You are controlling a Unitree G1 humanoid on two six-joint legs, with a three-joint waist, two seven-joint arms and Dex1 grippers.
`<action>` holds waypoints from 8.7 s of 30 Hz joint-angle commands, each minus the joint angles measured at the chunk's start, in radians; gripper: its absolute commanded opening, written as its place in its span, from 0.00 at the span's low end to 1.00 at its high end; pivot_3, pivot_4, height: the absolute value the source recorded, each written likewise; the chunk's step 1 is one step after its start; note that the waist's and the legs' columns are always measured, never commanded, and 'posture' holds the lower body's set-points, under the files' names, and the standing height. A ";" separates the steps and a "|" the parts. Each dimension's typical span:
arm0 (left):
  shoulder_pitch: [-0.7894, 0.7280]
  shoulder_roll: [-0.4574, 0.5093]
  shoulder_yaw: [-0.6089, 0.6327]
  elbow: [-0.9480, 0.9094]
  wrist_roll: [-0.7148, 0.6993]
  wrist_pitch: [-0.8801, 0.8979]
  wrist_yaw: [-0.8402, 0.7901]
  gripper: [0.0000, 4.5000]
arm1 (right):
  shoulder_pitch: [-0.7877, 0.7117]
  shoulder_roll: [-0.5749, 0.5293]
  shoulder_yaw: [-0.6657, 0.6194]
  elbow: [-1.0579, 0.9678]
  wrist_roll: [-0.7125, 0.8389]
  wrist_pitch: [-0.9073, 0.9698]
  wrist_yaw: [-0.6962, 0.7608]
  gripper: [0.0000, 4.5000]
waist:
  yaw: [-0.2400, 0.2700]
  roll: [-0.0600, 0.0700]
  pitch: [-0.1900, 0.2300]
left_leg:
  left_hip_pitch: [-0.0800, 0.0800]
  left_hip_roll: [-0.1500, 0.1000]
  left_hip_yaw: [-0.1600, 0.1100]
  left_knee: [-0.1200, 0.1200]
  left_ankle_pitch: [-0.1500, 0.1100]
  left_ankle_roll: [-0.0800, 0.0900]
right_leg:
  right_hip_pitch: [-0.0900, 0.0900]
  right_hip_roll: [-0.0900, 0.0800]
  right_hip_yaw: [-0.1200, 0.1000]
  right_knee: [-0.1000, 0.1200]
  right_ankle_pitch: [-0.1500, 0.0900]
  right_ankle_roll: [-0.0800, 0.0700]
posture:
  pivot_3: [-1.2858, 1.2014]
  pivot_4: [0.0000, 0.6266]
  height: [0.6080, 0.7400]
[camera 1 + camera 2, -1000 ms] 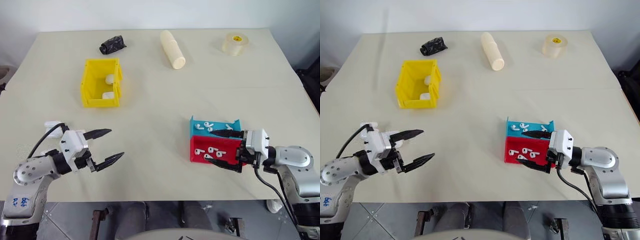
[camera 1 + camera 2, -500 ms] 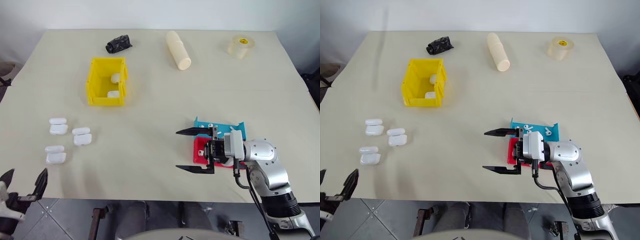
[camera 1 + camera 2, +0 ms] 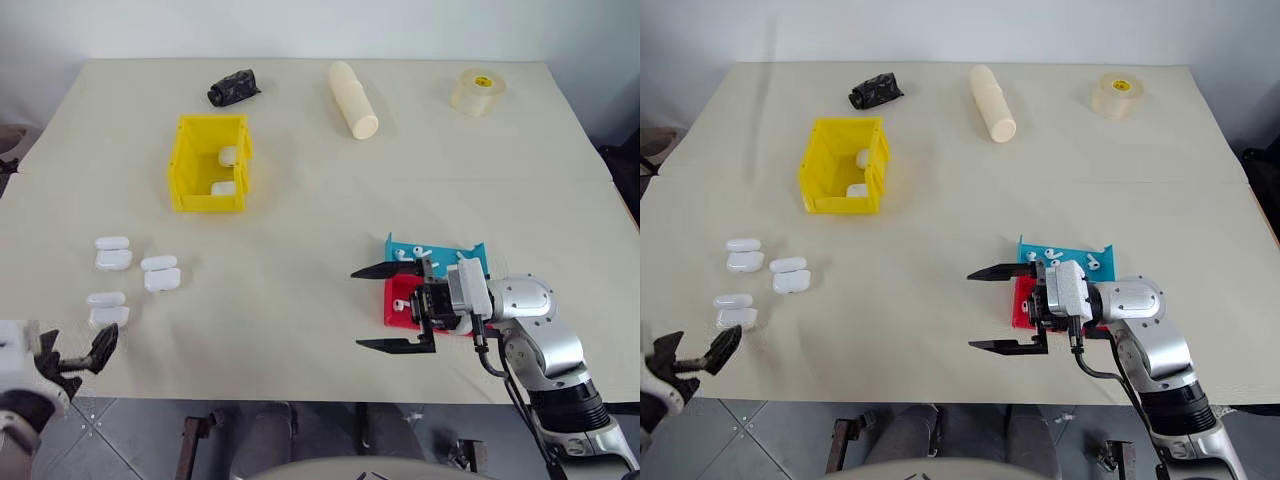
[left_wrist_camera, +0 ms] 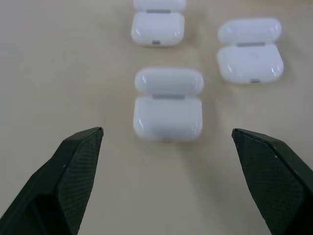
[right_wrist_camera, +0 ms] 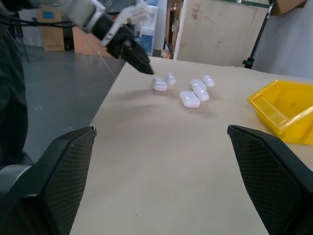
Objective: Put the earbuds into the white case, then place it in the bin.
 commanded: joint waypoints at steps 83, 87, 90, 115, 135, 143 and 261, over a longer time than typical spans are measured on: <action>-0.872 -0.025 -0.744 0.715 0.182 -0.794 -1.188 0.63 | 0.423 -0.145 -0.375 -0.320 -0.032 0.060 -0.333 1.00 | 0.002 0.002 0.000 | -0.002 -0.002 0.002 0.000 0.000 -0.001 | -0.001 0.001 -0.001 -0.001 0.000 0.000 | 0.52 0.24 1.00; -0.933 -0.084 -0.805 0.814 0.227 -0.867 -1.242 0.63 | 0.525 -0.134 -0.443 -0.372 -0.034 0.062 -0.380 1.00 | -0.001 0.001 0.000 | -0.001 -0.004 0.003 0.002 0.000 -0.001 | -0.001 0.002 -0.001 0.001 0.000 0.000 | 0.52 0.24 1.00; -0.967 -0.163 -0.828 0.851 0.254 -0.951 -1.232 0.63 | 0.611 -0.127 -0.511 -0.406 -0.027 0.064 -0.399 1.00 | 0.004 0.001 0.000 | -0.001 -0.005 0.003 0.002 0.001 0.000 | 0.000 0.002 -0.001 0.002 0.001 0.001 | 0.52 0.24 1.00; -0.977 -0.291 -0.935 0.719 0.249 -0.928 -1.204 0.63 | 0.794 -0.319 -0.733 -0.399 -0.029 0.258 -0.339 1.00 | 0.005 0.001 0.001 | -0.001 -0.010 0.001 0.002 0.003 0.004 | 0.001 -0.001 0.000 0.001 0.002 0.004 | 0.52 0.24 1.00; -0.928 -0.364 -0.943 0.731 0.233 -0.949 -1.196 0.63 | 0.212 -0.652 -0.355 -0.587 0.206 1.035 -0.636 1.00 | 0.007 -0.001 0.002 | -0.003 -0.008 0.001 0.004 0.004 0.004 | 0.001 -0.004 -0.001 0.000 0.003 0.005 | 0.52 0.24 1.00; -0.912 -0.365 -0.954 0.709 0.227 -0.945 -1.192 0.63 | 0.102 -0.651 -0.192 -0.606 0.158 1.100 -0.697 1.00 | 0.007 -0.001 0.002 | -0.004 -0.008 0.001 0.004 0.004 0.005 | 0.001 -0.004 -0.001 -0.001 0.003 0.006 | 0.52 0.24 1.00; -0.876 -0.336 -0.941 0.632 0.148 -0.824 -1.199 0.63 | 0.177 0.351 -0.086 -0.520 0.096 0.261 -0.810 0.12 | -0.003 -0.001 0.001 | -0.002 -0.013 0.000 0.003 0.005 0.003 | -0.001 -0.003 0.000 0.003 0.003 0.006 | 0.52 0.24 1.00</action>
